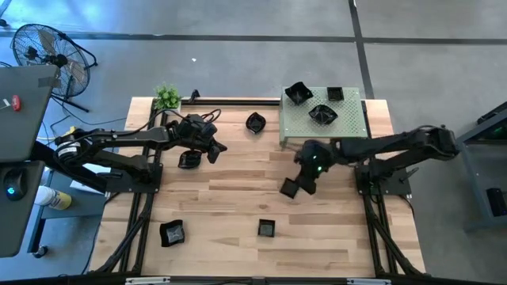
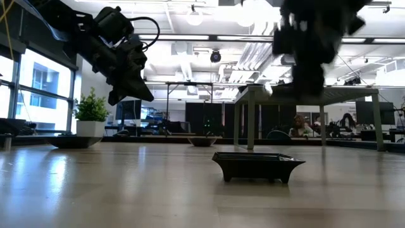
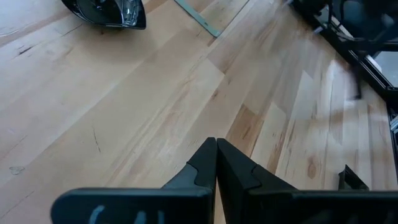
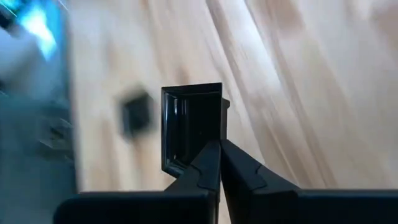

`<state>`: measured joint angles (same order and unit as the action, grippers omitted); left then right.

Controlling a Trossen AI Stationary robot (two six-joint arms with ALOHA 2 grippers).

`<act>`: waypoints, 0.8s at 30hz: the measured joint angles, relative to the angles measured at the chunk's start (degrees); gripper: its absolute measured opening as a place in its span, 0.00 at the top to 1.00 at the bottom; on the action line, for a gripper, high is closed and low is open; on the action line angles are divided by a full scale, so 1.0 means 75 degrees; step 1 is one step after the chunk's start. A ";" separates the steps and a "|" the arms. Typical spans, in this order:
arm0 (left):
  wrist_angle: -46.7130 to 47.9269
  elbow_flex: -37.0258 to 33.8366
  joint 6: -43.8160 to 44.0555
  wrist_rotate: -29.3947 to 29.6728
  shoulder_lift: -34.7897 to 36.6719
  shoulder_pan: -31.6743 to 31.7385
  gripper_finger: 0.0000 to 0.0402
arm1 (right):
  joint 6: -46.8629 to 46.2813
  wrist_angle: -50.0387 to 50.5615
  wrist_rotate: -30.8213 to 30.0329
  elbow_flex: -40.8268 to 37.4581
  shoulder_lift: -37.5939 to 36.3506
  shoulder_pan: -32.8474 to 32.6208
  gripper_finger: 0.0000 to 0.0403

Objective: Pick & Place Mini shaped plates
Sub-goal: Stack the square plate on top of the square plates on the shelf

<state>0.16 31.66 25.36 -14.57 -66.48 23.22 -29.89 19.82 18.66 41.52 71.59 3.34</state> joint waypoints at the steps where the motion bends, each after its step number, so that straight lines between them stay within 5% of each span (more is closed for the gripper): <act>1: 0.0000 0.0000 0.0000 0.0000 0.0000 0.0000 0.99 | -0.0139 0.0037 -0.0049 0.0206 -0.0191 0.0040 0.99; 7: -0.0006 0.0000 -0.0003 0.0000 0.0000 0.0000 0.99 | -0.1237 0.1319 -0.1160 0.1907 -0.1031 0.1025 0.99; 13: -0.0056 0.0000 -0.0013 0.0015 0.0000 0.0000 0.99 | -0.0737 0.4184 -0.2338 0.3712 -0.1325 0.3576 1.00; 20: -0.0064 0.0000 -0.0186 0.0023 0.0000 0.0000 0.99 | 0.0834 0.4862 -0.1643 0.3899 -0.1165 0.7224 1.00; 24: -0.0064 0.0000 -0.0203 0.0023 0.0000 0.0000 0.99 | 0.1271 0.4472 -0.1624 0.3712 -0.0737 0.8202 1.00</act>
<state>-0.31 31.66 23.84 -14.39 -66.48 23.22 -20.35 53.36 6.48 69.36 66.06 64.85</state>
